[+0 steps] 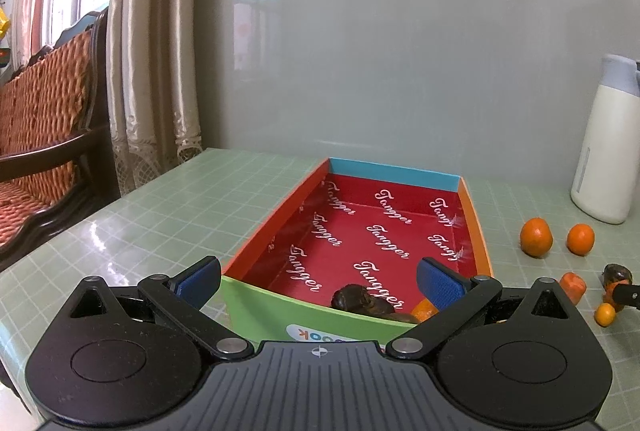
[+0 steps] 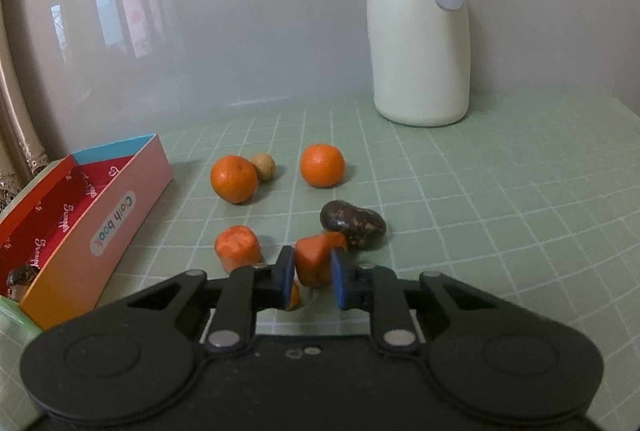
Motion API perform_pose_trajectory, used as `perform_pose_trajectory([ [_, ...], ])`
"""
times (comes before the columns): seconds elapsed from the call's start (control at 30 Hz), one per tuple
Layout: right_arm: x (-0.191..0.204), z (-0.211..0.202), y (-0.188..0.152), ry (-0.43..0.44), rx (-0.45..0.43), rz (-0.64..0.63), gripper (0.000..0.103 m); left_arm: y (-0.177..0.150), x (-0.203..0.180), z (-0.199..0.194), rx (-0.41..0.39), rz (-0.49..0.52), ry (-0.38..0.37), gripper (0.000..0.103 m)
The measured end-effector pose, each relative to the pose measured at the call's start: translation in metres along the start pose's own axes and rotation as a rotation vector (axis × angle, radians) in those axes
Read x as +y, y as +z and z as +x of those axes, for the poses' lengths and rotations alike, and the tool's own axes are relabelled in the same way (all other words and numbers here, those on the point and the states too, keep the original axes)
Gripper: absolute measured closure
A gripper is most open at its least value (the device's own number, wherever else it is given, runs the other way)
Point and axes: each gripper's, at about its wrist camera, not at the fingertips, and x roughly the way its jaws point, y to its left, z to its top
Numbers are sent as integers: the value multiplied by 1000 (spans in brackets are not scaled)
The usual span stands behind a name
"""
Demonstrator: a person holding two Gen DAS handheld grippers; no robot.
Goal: Organize fruits
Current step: 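Reach the right gripper to the orange wedge piece and grasp it, then carry the orange wedge with the right gripper into the red box and release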
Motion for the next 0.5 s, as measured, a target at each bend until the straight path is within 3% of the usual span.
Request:
perform_pose_trajectory([
  [0.5, -1, 17, -3, -36, 57, -40, 82, -2, -2, -1, 5, 17, 0, 0],
])
